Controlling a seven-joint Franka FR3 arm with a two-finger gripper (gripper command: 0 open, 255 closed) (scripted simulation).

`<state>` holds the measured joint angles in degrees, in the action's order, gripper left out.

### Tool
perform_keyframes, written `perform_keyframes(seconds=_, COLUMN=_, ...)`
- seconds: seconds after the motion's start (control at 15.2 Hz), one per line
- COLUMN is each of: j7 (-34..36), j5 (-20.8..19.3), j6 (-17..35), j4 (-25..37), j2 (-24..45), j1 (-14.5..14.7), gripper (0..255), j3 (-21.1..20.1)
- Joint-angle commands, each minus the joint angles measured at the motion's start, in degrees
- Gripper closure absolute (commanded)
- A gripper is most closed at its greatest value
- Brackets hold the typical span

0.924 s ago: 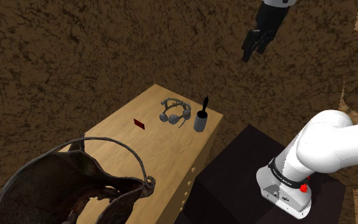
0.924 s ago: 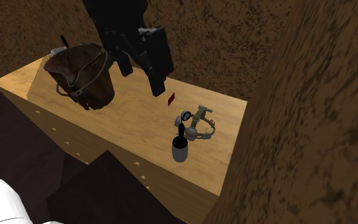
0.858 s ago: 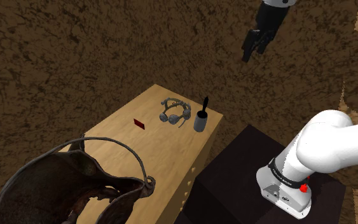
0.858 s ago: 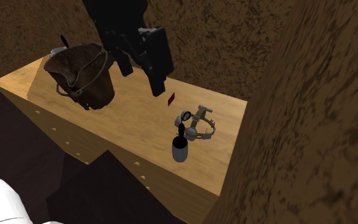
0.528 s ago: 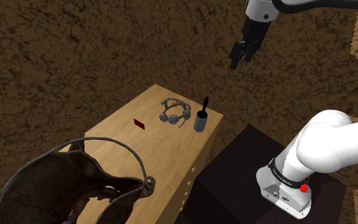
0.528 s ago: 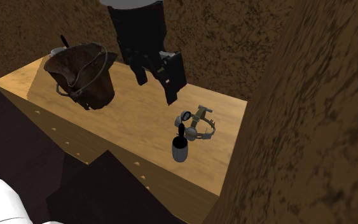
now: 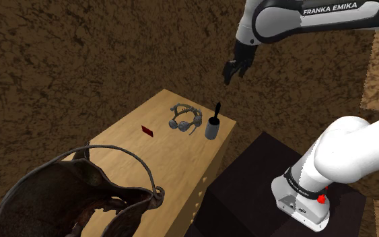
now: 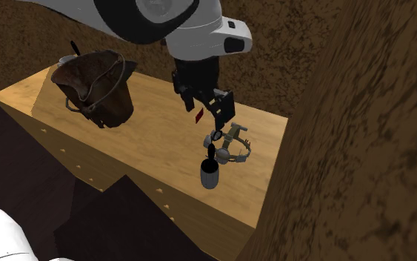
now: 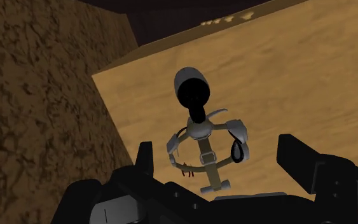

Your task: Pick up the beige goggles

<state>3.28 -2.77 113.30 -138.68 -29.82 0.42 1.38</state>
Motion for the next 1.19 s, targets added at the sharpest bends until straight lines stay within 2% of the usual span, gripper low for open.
perform_keyframes(seconds=0.0, j7=0.02, j5=0.46, j6=4.57, j4=-0.25, j2=3.89, j1=0.28, gripper=0, j3=0.08)
perform_keyframes(seconds=0.53, j7=-1.32, j5=2.79, j6=19.19, j4=2.27, j2=19.86, j1=1.28, gripper=0, j3=0.71)
perform_keyframes(seconds=1.12, j7=-4.31, j5=7.16, j6=30.97, j4=11.45, j2=39.61, j1=1.88, gripper=0, j3=0.25)
